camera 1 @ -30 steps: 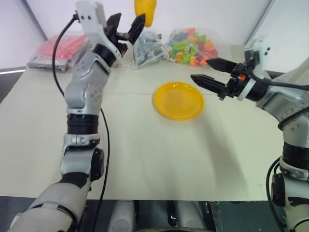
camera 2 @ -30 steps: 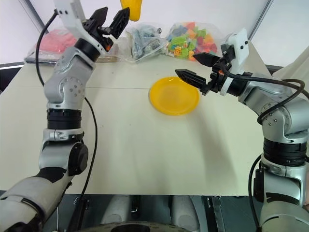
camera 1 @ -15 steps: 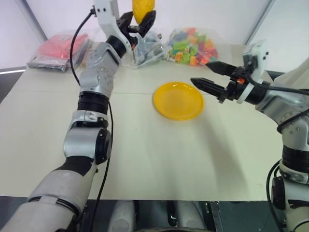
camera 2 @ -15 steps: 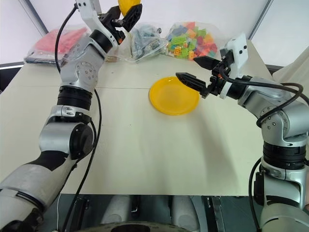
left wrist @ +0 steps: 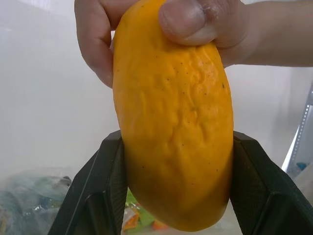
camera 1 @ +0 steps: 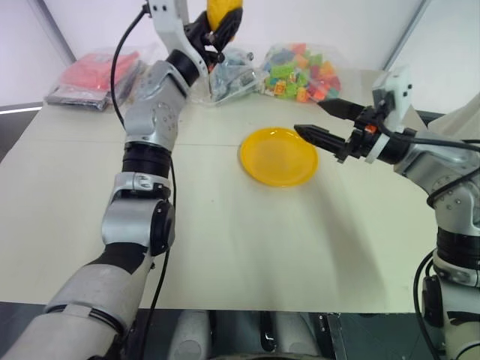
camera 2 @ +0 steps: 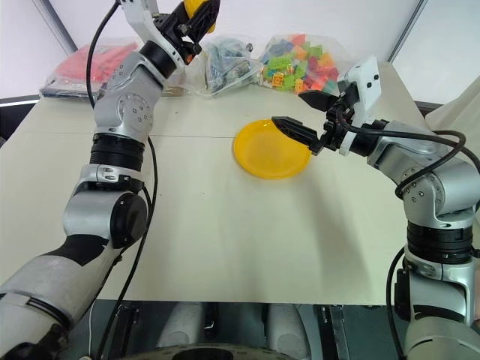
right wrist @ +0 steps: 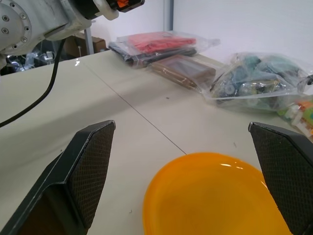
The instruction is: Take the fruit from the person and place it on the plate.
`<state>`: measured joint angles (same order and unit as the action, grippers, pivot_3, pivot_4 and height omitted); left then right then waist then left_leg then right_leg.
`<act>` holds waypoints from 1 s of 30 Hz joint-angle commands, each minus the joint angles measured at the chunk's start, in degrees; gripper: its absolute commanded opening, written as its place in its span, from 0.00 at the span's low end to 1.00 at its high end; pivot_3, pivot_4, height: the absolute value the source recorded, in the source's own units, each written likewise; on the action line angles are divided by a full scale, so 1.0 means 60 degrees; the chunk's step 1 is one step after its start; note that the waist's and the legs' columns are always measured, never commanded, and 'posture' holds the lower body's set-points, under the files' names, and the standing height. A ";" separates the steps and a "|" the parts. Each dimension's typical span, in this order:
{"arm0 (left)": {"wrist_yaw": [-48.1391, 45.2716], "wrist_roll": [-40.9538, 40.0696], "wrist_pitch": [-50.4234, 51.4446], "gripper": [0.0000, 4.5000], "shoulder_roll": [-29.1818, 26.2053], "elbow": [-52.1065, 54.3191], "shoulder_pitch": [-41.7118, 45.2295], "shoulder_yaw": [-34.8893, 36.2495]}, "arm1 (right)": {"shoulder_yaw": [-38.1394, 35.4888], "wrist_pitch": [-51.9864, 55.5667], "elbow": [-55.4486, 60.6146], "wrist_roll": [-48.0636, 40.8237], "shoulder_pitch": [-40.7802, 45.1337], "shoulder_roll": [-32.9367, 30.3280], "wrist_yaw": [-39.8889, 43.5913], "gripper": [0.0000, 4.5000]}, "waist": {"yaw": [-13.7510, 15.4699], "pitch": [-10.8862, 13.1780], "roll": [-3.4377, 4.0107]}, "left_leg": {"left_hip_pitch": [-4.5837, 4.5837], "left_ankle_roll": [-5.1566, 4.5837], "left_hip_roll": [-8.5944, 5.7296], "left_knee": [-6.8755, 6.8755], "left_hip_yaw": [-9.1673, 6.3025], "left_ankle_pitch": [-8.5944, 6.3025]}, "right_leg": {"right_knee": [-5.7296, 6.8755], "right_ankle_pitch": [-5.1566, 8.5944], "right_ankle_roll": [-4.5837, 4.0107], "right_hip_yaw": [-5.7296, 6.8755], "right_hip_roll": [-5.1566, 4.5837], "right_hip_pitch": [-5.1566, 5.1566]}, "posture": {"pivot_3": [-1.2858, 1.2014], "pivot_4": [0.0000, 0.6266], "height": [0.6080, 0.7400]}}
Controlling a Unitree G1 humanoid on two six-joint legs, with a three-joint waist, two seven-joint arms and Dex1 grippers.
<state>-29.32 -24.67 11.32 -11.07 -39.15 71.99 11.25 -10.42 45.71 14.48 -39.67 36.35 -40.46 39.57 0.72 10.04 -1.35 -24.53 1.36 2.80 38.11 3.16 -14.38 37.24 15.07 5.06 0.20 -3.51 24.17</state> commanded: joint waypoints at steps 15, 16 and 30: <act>-0.1615 0.1539 0.1179 0.49 0.1092 -0.3087 0.0132 -0.1576 | -0.1664 0.0694 0.2775 0.0581 -0.3404 -0.1990 -0.0887 1.00 | -0.0005 0.0002 -0.0003 | -0.0003 -0.0002 -0.0002 0.0000 -0.0002 -0.0001 | -0.0002 0.0001 0.0001 0.0000 0.0002 0.0003 | 0.52 0.24 0.93; -0.1648 0.1652 0.1107 0.49 0.1168 -0.3413 0.0241 -0.1588 | -0.1699 0.0722 0.2950 0.0590 -0.3579 -0.1965 -0.0972 1.00 | -0.0009 0.0002 -0.0003 | -0.0003 -0.0002 -0.0003 0.0000 -0.0002 -0.0001 | -0.0002 0.0001 0.0001 0.0000 0.0002 0.0003 | 0.52 0.24 0.93; -0.1472 0.3462 -0.0139 0.72 0.1655 -0.5385 0.0172 -0.2140 | -0.2203 0.1181 0.4363 0.0525 -0.4631 -0.1208 -0.2319 1.00 | 0.0002 0.0002 -0.0004 | -0.0007 -0.0003 -0.0004 0.0000 -0.0005 -0.0002 | -0.0001 0.0001 0.0000 -0.0002 0.0001 0.0008 | 0.52 0.24 0.93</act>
<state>-37.91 -4.36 12.03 -1.14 -72.24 72.23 -1.45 -21.29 53.09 38.57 -36.28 8.14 -47.72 26.45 0.73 10.05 -1.37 -24.57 1.34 2.77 38.12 3.13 -14.39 37.24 15.08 5.07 0.19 -3.50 24.21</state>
